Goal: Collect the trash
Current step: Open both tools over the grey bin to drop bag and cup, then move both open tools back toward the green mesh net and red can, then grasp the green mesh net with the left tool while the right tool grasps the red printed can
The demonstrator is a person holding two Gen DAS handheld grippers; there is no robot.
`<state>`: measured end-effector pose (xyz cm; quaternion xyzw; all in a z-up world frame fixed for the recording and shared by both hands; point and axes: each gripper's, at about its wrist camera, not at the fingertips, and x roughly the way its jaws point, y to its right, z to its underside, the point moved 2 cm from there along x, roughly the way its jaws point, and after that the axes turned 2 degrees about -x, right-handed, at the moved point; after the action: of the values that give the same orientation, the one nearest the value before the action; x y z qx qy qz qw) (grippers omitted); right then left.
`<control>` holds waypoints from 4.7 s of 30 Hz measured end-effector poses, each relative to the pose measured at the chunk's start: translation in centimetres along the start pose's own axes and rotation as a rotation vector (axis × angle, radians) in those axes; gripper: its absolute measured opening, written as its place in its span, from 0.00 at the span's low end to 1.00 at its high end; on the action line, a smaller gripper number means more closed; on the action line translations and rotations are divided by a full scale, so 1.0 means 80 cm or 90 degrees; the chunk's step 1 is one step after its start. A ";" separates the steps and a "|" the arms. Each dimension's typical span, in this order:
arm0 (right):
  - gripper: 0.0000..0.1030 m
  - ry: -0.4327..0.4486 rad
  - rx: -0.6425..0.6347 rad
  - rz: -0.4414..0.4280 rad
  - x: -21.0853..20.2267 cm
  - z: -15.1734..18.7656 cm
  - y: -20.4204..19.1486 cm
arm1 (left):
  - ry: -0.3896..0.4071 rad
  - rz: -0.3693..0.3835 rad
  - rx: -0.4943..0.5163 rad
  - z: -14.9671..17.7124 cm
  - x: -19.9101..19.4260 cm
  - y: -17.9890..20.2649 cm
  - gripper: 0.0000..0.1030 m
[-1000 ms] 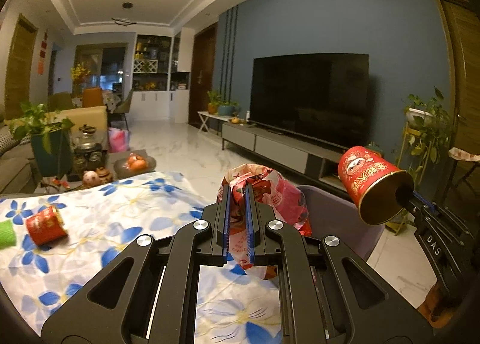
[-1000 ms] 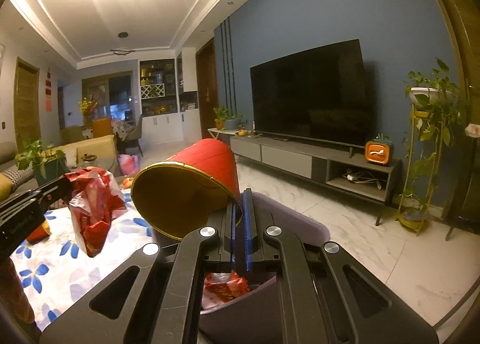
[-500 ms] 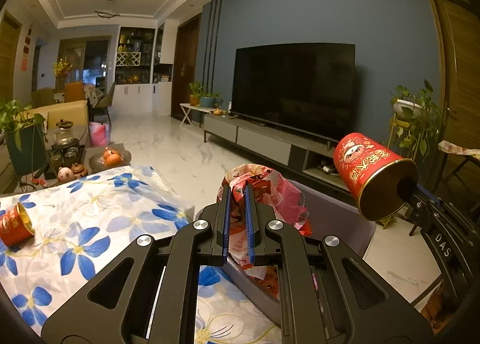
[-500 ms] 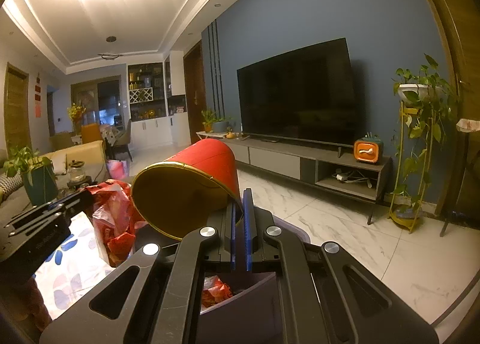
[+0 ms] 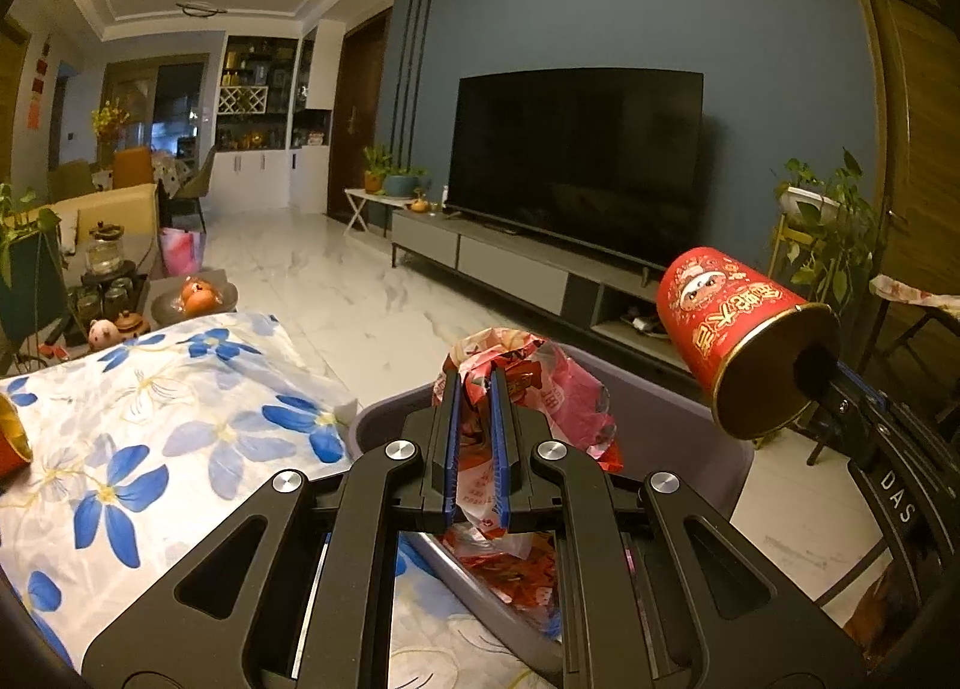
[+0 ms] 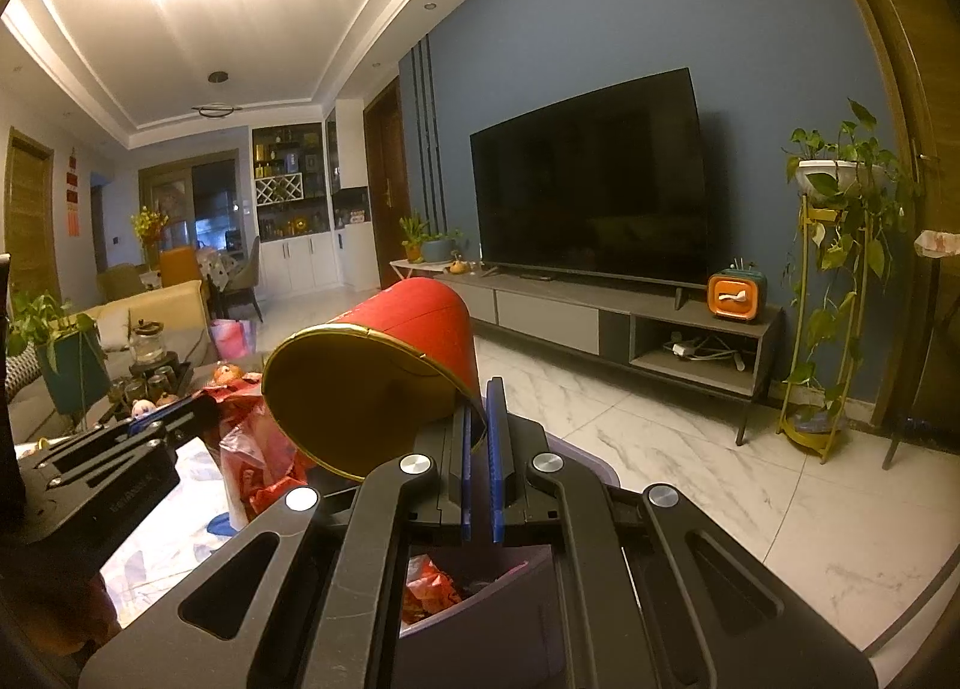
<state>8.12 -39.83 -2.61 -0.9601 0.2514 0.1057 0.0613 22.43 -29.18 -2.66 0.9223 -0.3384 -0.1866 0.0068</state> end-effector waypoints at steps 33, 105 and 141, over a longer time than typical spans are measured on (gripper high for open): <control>0.61 -0.008 0.004 -0.029 0.015 0.010 -0.016 | 0.104 -0.286 -0.053 0.048 -0.160 -0.152 0.85; 0.67 -0.129 -0.183 -0.442 0.053 0.065 -0.500 | -0.103 -0.455 -0.278 0.102 -0.288 -0.553 0.26; 0.04 -0.243 -0.210 -0.691 0.030 0.091 -0.530 | -0.031 -0.426 -0.195 0.096 -0.325 -0.461 0.04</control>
<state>29.93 -2.98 -7.53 -0.9123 -0.3101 0.2676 0.0007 24.48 16.42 -6.12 0.9655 0.0140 -0.2490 0.0752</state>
